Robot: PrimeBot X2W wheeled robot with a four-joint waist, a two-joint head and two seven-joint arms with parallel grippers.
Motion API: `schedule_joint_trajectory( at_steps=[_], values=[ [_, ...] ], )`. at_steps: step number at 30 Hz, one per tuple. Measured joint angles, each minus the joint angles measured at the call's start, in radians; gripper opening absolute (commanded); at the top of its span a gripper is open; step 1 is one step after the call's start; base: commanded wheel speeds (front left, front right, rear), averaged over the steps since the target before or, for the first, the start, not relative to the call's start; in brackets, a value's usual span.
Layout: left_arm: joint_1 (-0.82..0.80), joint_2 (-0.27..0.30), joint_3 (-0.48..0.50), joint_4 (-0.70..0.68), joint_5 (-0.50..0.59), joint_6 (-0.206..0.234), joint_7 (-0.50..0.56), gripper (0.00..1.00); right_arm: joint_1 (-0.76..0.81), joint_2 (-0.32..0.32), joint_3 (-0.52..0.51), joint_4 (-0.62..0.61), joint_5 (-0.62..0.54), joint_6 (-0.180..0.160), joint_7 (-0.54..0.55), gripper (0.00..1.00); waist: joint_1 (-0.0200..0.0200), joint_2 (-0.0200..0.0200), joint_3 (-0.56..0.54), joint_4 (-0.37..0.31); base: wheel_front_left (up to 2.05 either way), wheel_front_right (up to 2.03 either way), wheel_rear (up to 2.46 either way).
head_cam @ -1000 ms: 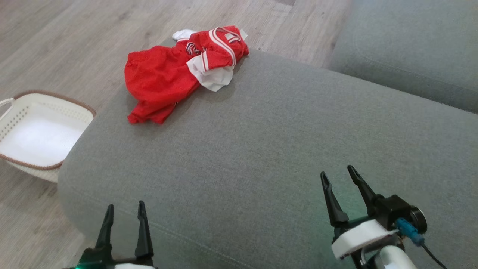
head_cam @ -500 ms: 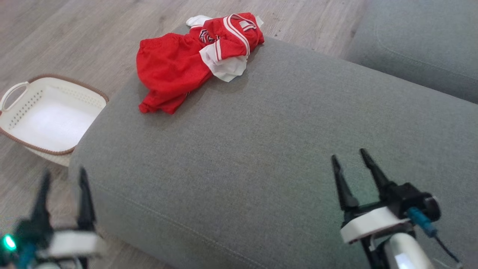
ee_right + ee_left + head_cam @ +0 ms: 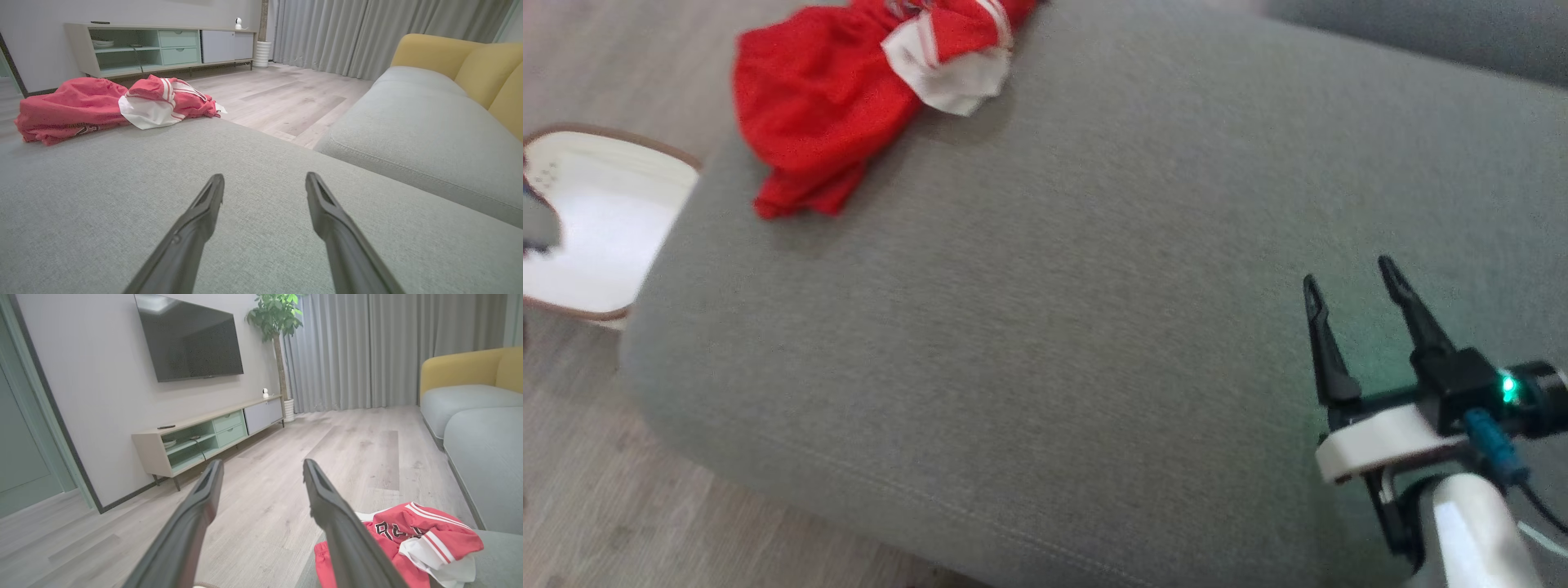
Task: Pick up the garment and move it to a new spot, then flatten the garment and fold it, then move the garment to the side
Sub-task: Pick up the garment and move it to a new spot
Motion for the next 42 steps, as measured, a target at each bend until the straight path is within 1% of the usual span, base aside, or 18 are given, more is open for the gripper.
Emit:
schedule_joint_trajectory(
  at_steps=[3, 6, 8, 10, 13, 15, 16, 20, 24, 25, 26, 27, 28, 29, 30, 33, 36, 42],
  values=[
    [-0.105, 0.027, 0.002, 0.118, -0.016, -0.028, 0.051, 1.00, -0.017, 0.000, -0.011, -0.056, -0.014, 0.000, 0.030, 1.00, 0.0000, 0.0000, 0.050, -0.038, 0.00, 0.00, 0.00],
    [-0.175, 0.048, 0.002, 0.230, -0.014, -0.029, 0.075, 1.00, -0.049, -0.008, -0.026, -0.116, -0.028, 0.000, 0.057, 1.00, 0.0000, 0.0000, 0.103, -0.071, 0.00, 0.00, 0.00],
    [-0.210, 0.047, 0.006, 0.294, -0.029, -0.030, 0.080, 1.00, -0.065, -0.023, -0.030, -0.156, -0.031, 0.000, 0.078, 1.00, 0.0000, 0.0000, 0.141, -0.089, 0.00, 0.00, 0.00],
    [-0.241, 0.033, 0.007, 0.352, -0.048, -0.035, 0.081, 1.00, -0.068, -0.044, -0.040, -0.190, -0.040, 0.000, 0.095, 1.00, 0.0001, 0.0000, 0.182, -0.105, 0.00, 0.00, 0.00],
    [-0.270, -0.005, 0.005, 0.430, -0.084, -0.058, 0.099, 1.00, -0.070, -0.060, -0.053, -0.219, -0.042, 0.000, 0.110, 1.00, 0.0002, 0.0000, 0.237, -0.126, 0.00, 0.00, 0.00],
    [-0.274, -0.028, -0.004, 0.479, -0.111, -0.076, 0.121, 1.00, -0.074, -0.060, -0.055, -0.238, -0.044, 0.000, 0.121, 1.00, 0.0001, -0.0001, 0.270, -0.138, 0.00, 0.00, 0.00],
    [-0.274, -0.028, -0.004, 0.479, -0.111, -0.076, 0.121, 1.00, -0.074, -0.060, -0.055, -0.238, -0.044, 0.000, 0.121, 1.00, 0.0001, -0.0001, 0.270, -0.138, 0.00, 0.00, 0.00],
    [-0.274, -0.053, -0.017, 0.569, -0.164, -0.093, 0.176, 1.00, -0.079, -0.062, -0.056, -0.254, -0.044, 0.000, 0.125, 1.00, 0.0000, -0.0001, 0.318, -0.158, 0.00, 0.00, 0.00],
    [-0.276, -0.075, -0.038, 0.617, -0.236, -0.102, 0.237, 1.00, -0.081, -0.062, -0.056, -0.264, -0.045, 0.000, 0.125, 1.00, -0.0002, 0.0000, 0.344, -0.170, 0.00, 0.00, 0.00],
    [-0.286, -0.082, -0.059, 0.617, -0.273, -0.102, 0.254, 0.98, -0.084, -0.062, -0.056, -0.264, -0.045, 0.000, 0.124, 1.00, -0.0002, 0.0000, 0.352, -0.172, 0.00, 0.00, 0.00],
    [-0.291, -0.083, -0.075, 0.609, -0.293, -0.102, 0.265, 0.93, -0.086, -0.062, -0.056, -0.264, -0.047, 0.000, 0.123, 1.00, -0.0001, 0.0000, 0.354, -0.172, 0.00, 0.00, 0.00],
    [-0.292, -0.084, -0.089, 0.599, -0.312, -0.103, 0.273, 0.52, -0.091, -0.062, -0.055, -0.264, -0.054, 0.000, 0.119, 1.00, -0.0001, 0.0000, 0.356, -0.172, 0.00, 0.00, 0.00],
    [-0.292, -0.084, -0.102, 0.593, -0.325, -0.108, 0.278, 0.52, -0.097, -0.062, -0.054, -0.264, -0.057, 0.000, 0.116, 1.00, -0.0002, 0.0000, 0.356, -0.173, 0.00, 0.00, 0.00],
    [-0.292, -0.083, -0.114, 0.592, -0.338, -0.109, 0.283, 0.32, -0.103, -0.062, -0.053, -0.264, -0.062, 0.000, 0.115, 1.00, -0.0002, 0.0000, 0.357, -0.175, 0.00, 0.00, 0.00],
    [-0.292, -0.083, -0.122, 0.589, -0.351, -0.109, 0.286, 0.00, -0.107, -0.062, -0.052, -0.264, -0.062, 0.000, 0.110, 1.00, -0.0002, 0.0000, 0.357, -0.177, 0.00, 0.00, 0.00],
    [-0.290, -0.075, -0.148, 0.579, -0.386, -0.109, 0.292, 0.00, -0.112, -0.060, -0.051, -0.256, -0.062, 0.000, 0.101, 1.00, -0.0002, 0.0000, 0.356, -0.183, 0.00, 0.00, 0.00],
    [-0.289, -0.054, -0.178, 0.570, -0.395, -0.109, 0.288, 0.00, -0.118, -0.058, -0.054, -0.244, -0.063, 0.000, 0.090, 1.00, -0.0002, 0.0000, 0.352, -0.189, 0.00, 0.00, 0.00],
    [-0.292, 0.006, -0.209, 0.535, -0.388, -0.109, 0.216, 0.00, -0.121, -0.044, -0.061, -0.202, -0.065, 0.000, 0.054, 1.00, -0.0002, 0.0000, 0.326, -0.197, 0.00, 0.00, 0.00]
  ],
)
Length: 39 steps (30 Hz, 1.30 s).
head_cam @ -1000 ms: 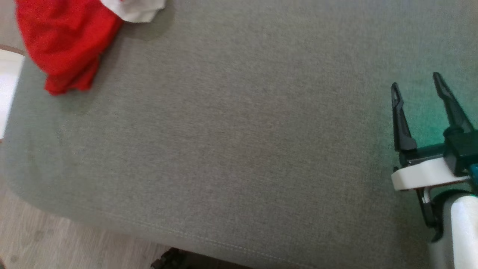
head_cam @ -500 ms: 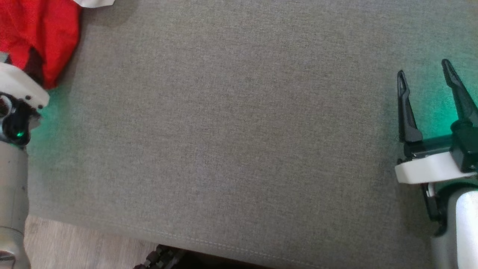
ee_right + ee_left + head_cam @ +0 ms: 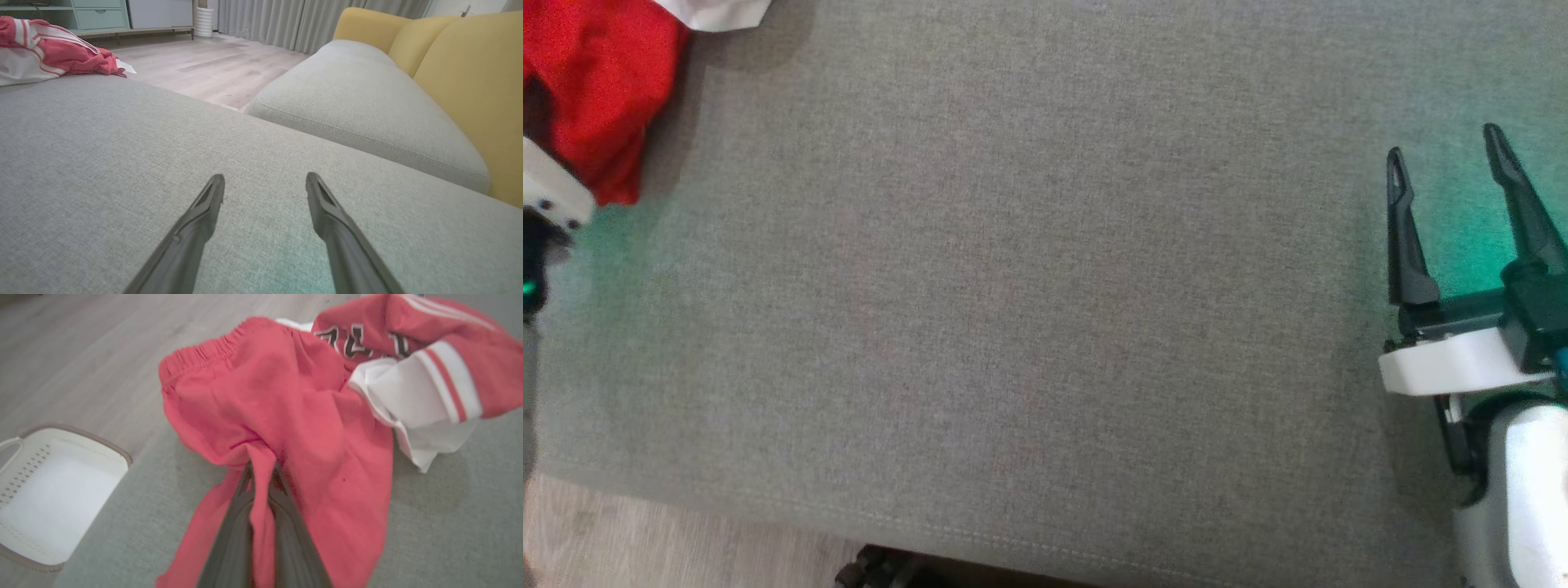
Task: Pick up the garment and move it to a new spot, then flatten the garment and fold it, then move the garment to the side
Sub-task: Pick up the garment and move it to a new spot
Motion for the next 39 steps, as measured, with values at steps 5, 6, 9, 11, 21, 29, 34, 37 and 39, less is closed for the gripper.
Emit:
schedule_joint_trajectory(
  at_steps=[5, 6, 9, 11, 21, 29, 34, 37, 39],
  values=[
    [-0.044, 0.059, -0.033, -0.046, 0.038, 0.000, -0.043, 0.00, 0.000, 0.016, -0.002, 0.058, 0.005, 0.000, -0.045, 1.00, 0.0000, 0.0000, -0.045, -0.006, 0.00, 0.00, 0.00],
    [-0.056, 0.068, -0.039, -0.062, 0.044, 0.000, -0.047, 0.00, 0.000, 0.017, -0.002, 0.069, 0.005, 0.000, -0.053, 1.00, 0.0000, 0.0001, -0.057, -0.008, 0.00, 0.00, 0.00],
    [-0.087, 0.095, -0.070, -0.107, 0.053, 0.000, -0.040, 0.00, 0.000, 0.021, -0.005, 0.111, 0.022, 0.000, -0.081, 1.00, -0.0001, 0.0001, -0.098, -0.014, 0.00, 0.00, 0.00],
    [-0.100, 0.113, -0.099, -0.148, 0.065, 0.000, -0.024, 0.00, 0.000, 0.024, -0.007, 0.142, 0.038, 0.000, -0.099, 1.00, -0.0001, 0.0000, -0.130, -0.020, 0.00, 0.00, 0.00],
    [-0.188, 0.152, -0.241, -0.366, 0.086, 0.000, 0.077, 0.00, 0.014, 0.034, -0.006, 0.276, 0.165, 0.000, -0.175, 1.00, -0.0003, 0.0001, -0.298, -0.081, 0.00, 0.00, 0.00],
    [-0.198, 0.076, -0.398, -0.523, -0.002, 0.000, 0.101, 0.00, 0.098, 0.040, 0.001, 0.350, 0.225, 0.000, -0.203, 1.00, -0.0003, 0.0001, -0.425, -0.192, 0.00, 0.00, 0.00],
    [-0.154, -0.009, -0.505, -0.593, -0.086, 0.000, 0.092, 0.00, 0.106, 0.040, 0.015, 0.361, 0.238, 0.000, -0.205, 1.00, -0.0002, 0.0001, -0.463, -0.278, 0.00, 0.00, 0.00],
    [-0.091, -0.043, -0.573, -0.614, -0.134, 0.000, 0.091, 0.00, 0.105, 0.041, 0.030, 0.363, 0.242, 0.000, -0.213, 1.00, -0.0001, 0.0001, -0.467, -0.330, 0.00, 0.00, 0.00],
    [-0.052, -0.050, -0.621, -0.613, -0.153, 0.000, 0.085, 0.00, 0.105, 0.041, 0.036, 0.365, 0.242, 0.000, -0.213, 1.00, -0.0002, 0.0001, -0.459, -0.362, 0.00, 0.00, 0.00]
  ],
)
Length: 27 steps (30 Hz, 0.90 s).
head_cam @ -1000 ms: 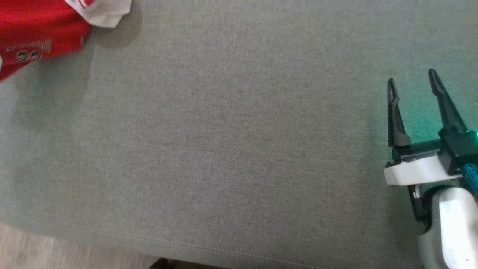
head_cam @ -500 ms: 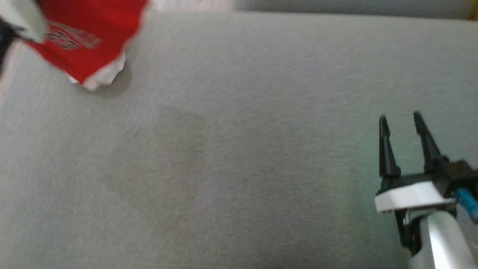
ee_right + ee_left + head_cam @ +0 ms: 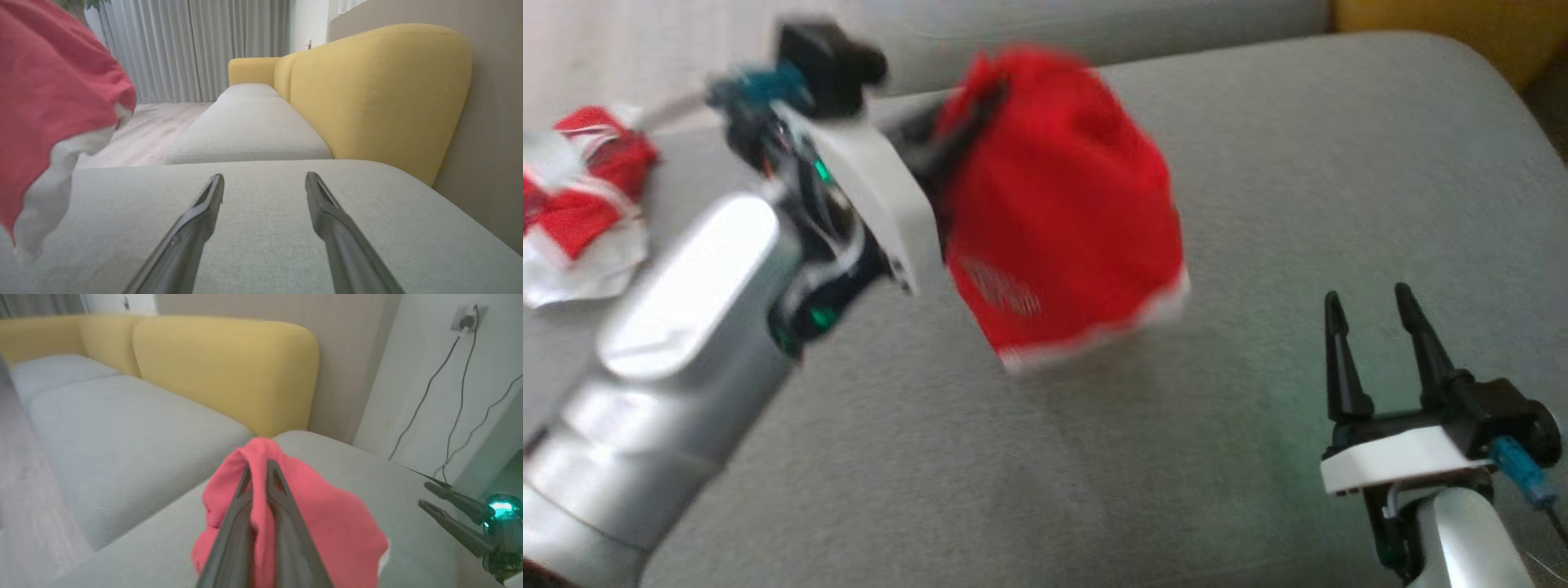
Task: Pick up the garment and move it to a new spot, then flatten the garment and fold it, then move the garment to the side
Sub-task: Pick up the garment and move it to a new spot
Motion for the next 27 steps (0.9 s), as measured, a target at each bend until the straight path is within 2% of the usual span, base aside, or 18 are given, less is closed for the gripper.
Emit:
schedule_joint_trajectory(
  at_steps=[4, 7, 16, 17, 18, 19, 24, 27],
  values=[
    [0.050, -0.011, -0.054, 0.057, -0.058, 0.000, -0.019, 0.00, -0.005, 0.000, 0.033, 0.007, 0.009, 0.000, -0.001, 1.00, 0.0001, 0.0000, 0.038, -0.055, 0.00, 0.00, 0.00],
    [0.062, -0.021, -0.072, 0.152, -0.071, 0.000, -0.053, 0.00, -0.023, 0.000, 0.059, 0.016, 0.012, 0.000, -0.002, 1.00, 0.0003, 0.0000, 0.079, -0.091, 0.00, 0.00, 0.00],
    [0.061, -0.064, -0.087, 0.504, -0.002, 0.000, -0.252, 0.00, -0.091, 0.000, 0.106, 0.041, 0.041, 0.000, -0.009, 1.00, 0.0004, -0.0001, 0.189, -0.183, 0.00, 0.00, 0.00],
    [0.061, -0.073, -0.089, 0.531, 0.009, 0.000, -0.278, 0.27, -0.091, 0.000, 0.107, 0.045, 0.041, 0.000, -0.009, 1.00, 0.0004, -0.0001, 0.196, -0.188, 0.00, 0.00, 0.00],
    [0.060, -0.083, -0.089, 0.554, 0.018, 0.000, -0.308, 0.85, -0.091, 0.000, 0.107, 0.045, 0.041, 0.000, -0.009, 1.00, 0.0005, -0.0001, 0.200, -0.190, 0.00, 0.00, 0.00],
    [0.059, -0.095, -0.090, 0.571, 0.029, 0.000, -0.343, 1.00, -0.091, 0.000, 0.105, 0.045, 0.042, 0.000, -0.009, 1.00, 0.0005, -0.0001, 0.200, -0.187, 0.00, 0.00, 0.00],
    [0.050, -0.152, -0.089, 0.630, 0.080, 0.002, -0.534, 1.00, -0.086, 0.000, 0.088, 0.049, 0.043, 0.000, -0.011, 1.00, 0.0002, 0.0000, 0.176, -0.151, 0.00, 0.00, 0.00],
    [0.051, -0.185, -0.087, 0.644, 0.086, 0.010, -0.576, 1.00, -0.081, 0.000, 0.064, 0.053, 0.039, 0.000, -0.011, 1.00, 0.0001, 0.0000, 0.155, -0.119, 0.00, 0.00, 0.00]
  ],
)
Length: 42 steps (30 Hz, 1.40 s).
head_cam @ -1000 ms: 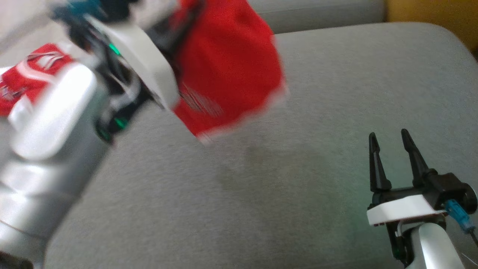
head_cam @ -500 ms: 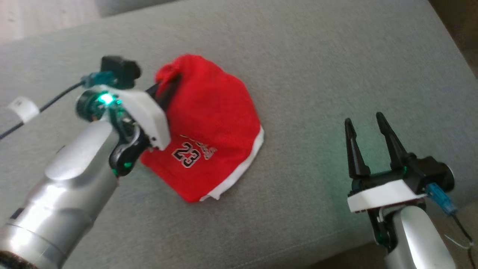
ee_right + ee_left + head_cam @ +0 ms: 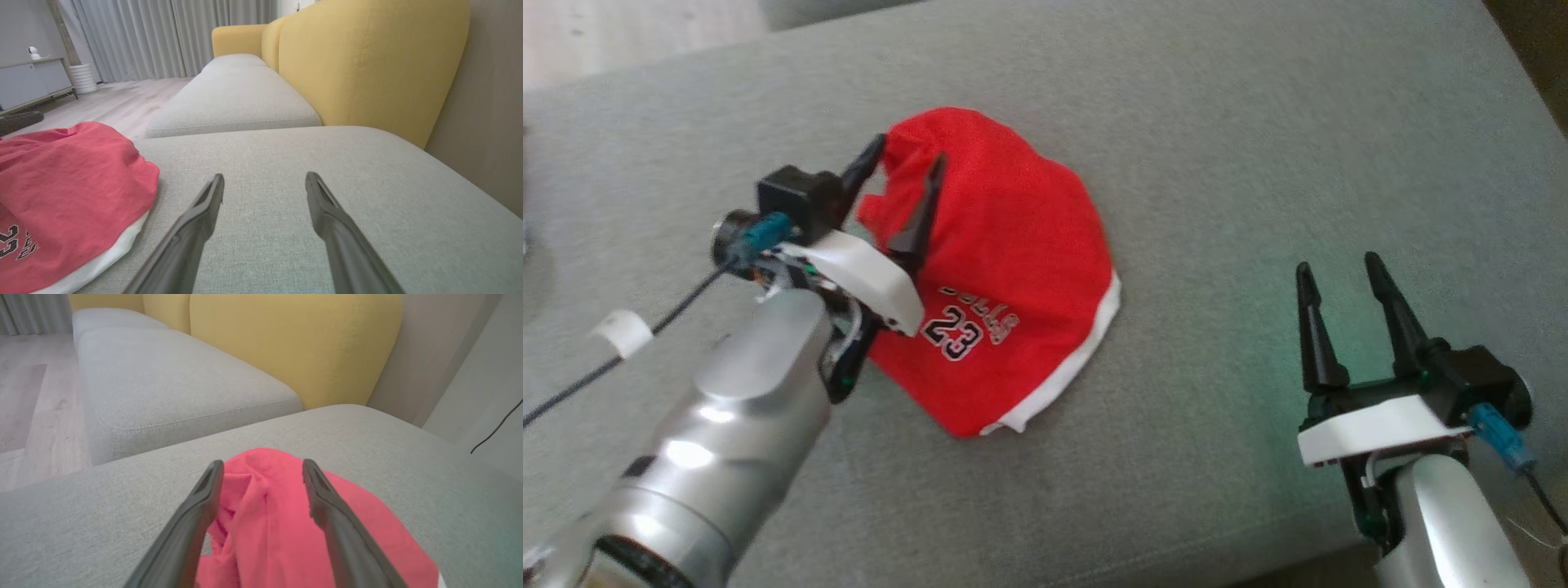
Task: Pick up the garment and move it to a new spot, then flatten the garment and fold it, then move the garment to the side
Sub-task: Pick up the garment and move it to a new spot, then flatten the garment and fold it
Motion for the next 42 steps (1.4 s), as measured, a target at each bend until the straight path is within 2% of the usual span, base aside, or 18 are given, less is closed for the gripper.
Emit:
schedule_joint_trajectory(
  at_steps=[4, 8, 13, 25, 29, 34, 42],
  values=[
    [0.022, -0.028, 0.030, -0.006, 0.019, 0.027, -0.018, 1.00, 0.002, 0.000, -0.030, 0.002, -0.021, 0.000, 0.000, 1.00, 0.0000, 0.0000, -0.037, 0.042, 0.00, 0.00, 0.00],
    [0.077, -0.029, 0.077, -0.046, 0.025, 0.055, -0.018, 1.00, 0.023, 0.000, -0.059, 0.002, -0.028, 0.000, 0.000, 1.00, -0.0001, 0.0000, -0.069, 0.075, 0.00, 0.00, 0.00],
    [0.275, -0.029, 0.192, -0.191, 0.092, 0.121, -0.021, 1.00, 0.095, 0.000, -0.092, 0.004, -0.033, 0.000, 0.000, 1.00, -0.0002, 0.0000, -0.142, 0.143, 0.00, 0.00, 0.00],
    [0.688, -0.006, 0.324, -0.446, 0.206, 0.207, -0.021, 1.00, 0.198, 0.001, -0.110, -0.049, -0.032, 0.000, 0.000, 1.00, -0.0003, 0.0000, -0.262, 0.270, 0.00, 0.00, 0.00],
    [0.784, 0.007, 0.380, -0.522, 0.236, 0.244, -0.021, 1.00, 0.239, 0.002, -0.107, -0.058, -0.031, 0.000, 0.000, 1.00, -0.0002, 0.0000, -0.289, 0.295, 0.00, 0.00, 0.00],
    [0.870, 0.008, 0.432, -0.591, 0.270, 0.264, -0.021, 1.00, 0.285, 0.002, -0.098, -0.065, -0.027, 0.000, 0.000, 1.00, -0.0001, 0.0000, -0.318, 0.303, 0.00, 0.00, 0.00],
    [0.963, 0.006, 0.449, -0.611, 0.289, 0.274, -0.021, 1.00, 0.331, 0.003, -0.090, -0.073, -0.009, 0.000, 0.000, 1.00, -0.0001, 0.0000, -0.340, 0.302, 0.00, 0.00, 0.00]
  ],
)
